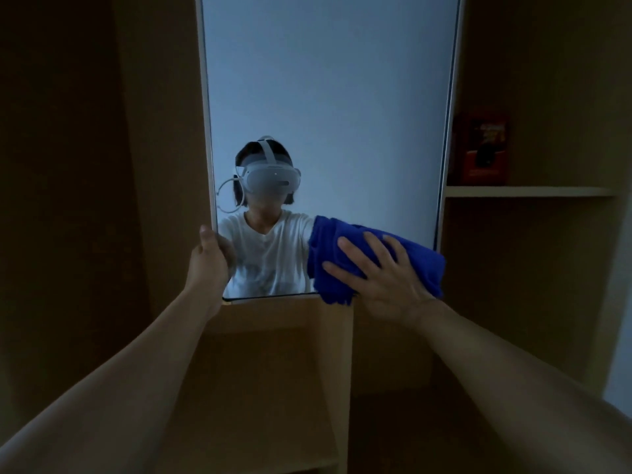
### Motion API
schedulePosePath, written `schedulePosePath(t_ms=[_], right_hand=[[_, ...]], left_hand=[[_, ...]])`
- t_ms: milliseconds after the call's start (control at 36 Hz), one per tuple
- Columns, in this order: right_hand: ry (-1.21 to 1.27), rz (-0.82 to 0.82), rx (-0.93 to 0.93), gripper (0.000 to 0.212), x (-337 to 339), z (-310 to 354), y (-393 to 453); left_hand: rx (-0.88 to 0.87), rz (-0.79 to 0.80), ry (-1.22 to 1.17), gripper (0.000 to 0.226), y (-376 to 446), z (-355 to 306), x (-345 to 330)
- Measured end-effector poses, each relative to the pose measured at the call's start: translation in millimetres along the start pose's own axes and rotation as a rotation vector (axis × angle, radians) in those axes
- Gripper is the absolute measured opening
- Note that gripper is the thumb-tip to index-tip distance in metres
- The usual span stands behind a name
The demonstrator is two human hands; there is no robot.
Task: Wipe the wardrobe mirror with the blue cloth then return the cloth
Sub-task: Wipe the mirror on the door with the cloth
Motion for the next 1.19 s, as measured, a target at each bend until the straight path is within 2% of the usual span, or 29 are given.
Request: schedulePosePath(t_ms=[83,194,333,444,528,611,694,750,806,833,889,944,1028,1139,1194], right_hand=[[0.008,-0.024,-0.069,0.083,6,-16,23],[0.068,0.006,-0.296,0.070,17,-68,52],[0.153,0.076,-0.645,0.079,21,-114,70],[0.280,0.022,-0.641,0.078,31,-93,61],[0.644,-0.101,-0.651,0.077,42,-89,52],[1.115,-0.260,-0.883,0.057,51,-113,44],[1.386,-0.266,-1.146,0.035,36,-143,31],[1.290,-0.216,-1.262,0.031,27,-158,17],[0.963,-0.142,-1.317,0.040,23,-168,0],[0.790,-0.160,-1.334,0.044,27,-168,-7],[0.573,-0.303,-1.349,0.049,48,-160,-13],[0.498,-0.379,-1.300,0.050,59,-141,-9],[0.421,-0.312,-1.150,0.044,49,-102,5],[0.490,-0.378,-1.224,0.040,36,-74,13],[0.527,-0.390,-1.149,0.046,36,-61,21]], left_hand=[[-0.009,-0.019,-0.027,0.054,-1,-2,1],[-0.018,-0.029,-0.023,0.051,-1,-2,1],[-0.031,-0.026,-0.019,0.053,-1,-1,1],[-0.028,-0.031,-0.039,0.053,-2,-3,2],[-0.042,-0.042,-0.038,0.050,-4,-5,3],[-0.051,-0.031,-0.028,0.050,-5,-6,2],[-0.036,-0.035,-0.022,0.055,-4,-6,3],[-0.045,-0.047,-0.014,0.058,-5,-6,3],[-0.037,-0.057,-0.024,0.059,-6,-4,3],[-0.012,-0.057,-0.035,0.058,-5,-2,2],[0.044,-0.074,-0.041,0.054,-4,1,1],[0.079,-0.110,-0.012,0.051,-3,4,3],[0.045,-0.113,0.015,0.050,-6,-1,5],[0.016,-0.103,0.028,0.048,-10,-4,8],[-0.011,-0.098,0.044,0.046,-9,-6,7]])
Point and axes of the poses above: each hand's wrist, its own y-axis towards the middle knuckle, its own x-axis out of the back of the hand, z = x × y, the point moved 9 cm from there along y, towards the middle knuckle
